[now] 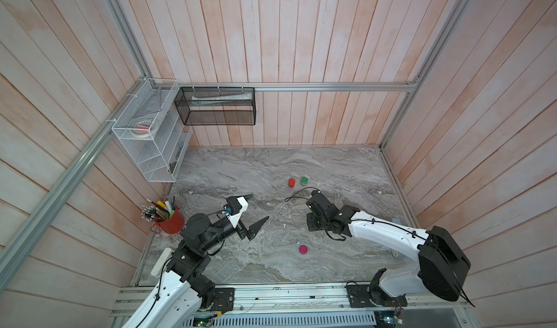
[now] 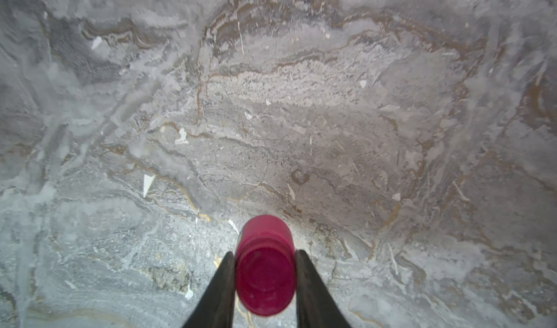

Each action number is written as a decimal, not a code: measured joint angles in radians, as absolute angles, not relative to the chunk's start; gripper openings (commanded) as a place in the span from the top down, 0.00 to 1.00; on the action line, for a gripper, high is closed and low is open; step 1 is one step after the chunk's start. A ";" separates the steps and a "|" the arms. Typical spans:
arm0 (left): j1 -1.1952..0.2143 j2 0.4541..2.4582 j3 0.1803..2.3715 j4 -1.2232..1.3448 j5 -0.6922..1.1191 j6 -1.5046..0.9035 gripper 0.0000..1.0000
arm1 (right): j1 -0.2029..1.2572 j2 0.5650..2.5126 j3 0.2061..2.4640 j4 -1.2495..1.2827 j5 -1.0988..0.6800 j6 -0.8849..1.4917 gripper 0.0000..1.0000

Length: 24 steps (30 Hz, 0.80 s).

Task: Close the paint jar lid
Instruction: Pick up the paint jar from the center of the board.

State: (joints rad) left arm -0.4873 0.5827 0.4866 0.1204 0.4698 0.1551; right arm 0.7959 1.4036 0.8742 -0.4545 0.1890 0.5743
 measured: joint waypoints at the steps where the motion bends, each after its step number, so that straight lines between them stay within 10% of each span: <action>1: -0.487 0.595 0.486 0.147 0.467 0.166 0.06 | 0.784 1.395 0.891 -0.463 0.182 0.562 0.68; 24: -0.319 1.039 0.427 0.805 0.637 0.086 0.22 | 0.646 1.457 1.312 -0.573 0.011 0.255 0.68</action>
State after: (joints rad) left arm -0.3187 1.0386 0.4271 0.8051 0.6373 0.0864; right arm 0.6460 1.4570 1.3125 -0.5728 0.0109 0.2554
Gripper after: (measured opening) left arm 0.829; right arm 0.323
